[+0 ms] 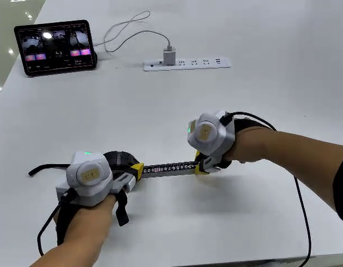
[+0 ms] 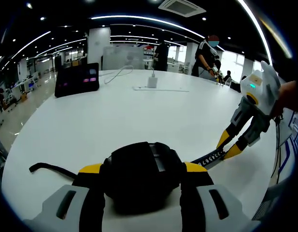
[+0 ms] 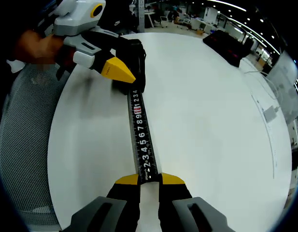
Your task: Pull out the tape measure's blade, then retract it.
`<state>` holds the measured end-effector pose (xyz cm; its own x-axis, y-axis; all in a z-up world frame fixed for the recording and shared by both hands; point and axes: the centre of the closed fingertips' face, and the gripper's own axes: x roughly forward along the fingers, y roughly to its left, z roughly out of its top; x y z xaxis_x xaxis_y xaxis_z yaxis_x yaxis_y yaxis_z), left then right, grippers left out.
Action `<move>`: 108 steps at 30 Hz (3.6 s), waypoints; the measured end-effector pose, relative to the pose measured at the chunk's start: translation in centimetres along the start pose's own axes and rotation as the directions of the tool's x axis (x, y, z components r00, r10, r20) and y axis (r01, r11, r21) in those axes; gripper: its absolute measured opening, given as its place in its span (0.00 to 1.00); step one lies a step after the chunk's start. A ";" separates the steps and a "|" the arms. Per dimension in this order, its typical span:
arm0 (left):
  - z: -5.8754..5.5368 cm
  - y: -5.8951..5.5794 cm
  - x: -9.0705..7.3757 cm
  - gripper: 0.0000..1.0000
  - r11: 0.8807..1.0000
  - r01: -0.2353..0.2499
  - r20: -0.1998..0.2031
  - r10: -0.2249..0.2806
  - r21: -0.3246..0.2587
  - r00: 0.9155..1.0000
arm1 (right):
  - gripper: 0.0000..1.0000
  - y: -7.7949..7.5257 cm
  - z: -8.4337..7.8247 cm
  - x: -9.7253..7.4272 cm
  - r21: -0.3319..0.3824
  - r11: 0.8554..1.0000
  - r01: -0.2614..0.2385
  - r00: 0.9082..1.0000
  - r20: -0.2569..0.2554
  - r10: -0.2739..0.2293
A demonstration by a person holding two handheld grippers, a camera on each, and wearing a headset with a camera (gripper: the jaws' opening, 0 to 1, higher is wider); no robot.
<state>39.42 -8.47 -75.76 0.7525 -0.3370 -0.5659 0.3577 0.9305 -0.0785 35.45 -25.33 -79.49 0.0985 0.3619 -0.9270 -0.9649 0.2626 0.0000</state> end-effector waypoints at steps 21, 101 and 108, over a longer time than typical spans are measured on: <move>0.0 0.0 0.0 0.58 1.000 0.015 -0.011 -0.015 -0.010 1.000 | 0.10 0.1 0.7 0.3 -0.008 1.000 -0.003 1.000 0.025 0.003; -0.1 0.0 0.1 0.58 1.000 0.018 -0.021 -0.018 -0.013 1.000 | 0.09 0.4 3.0 1.3 -0.011 1.000 -0.008 0.999 0.046 0.009; -0.1 0.0 0.1 0.59 1.000 0.017 -0.023 -0.017 -0.013 1.000 | 0.09 0.5 3.2 1.4 -0.021 1.000 -0.010 0.999 0.039 0.011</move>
<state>39.40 -8.48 -75.92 0.7336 -0.3493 -0.5830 0.3630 0.9266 -0.0984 35.88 -21.86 -79.57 0.0971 0.3994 -0.9116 -0.9708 0.2400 0.0018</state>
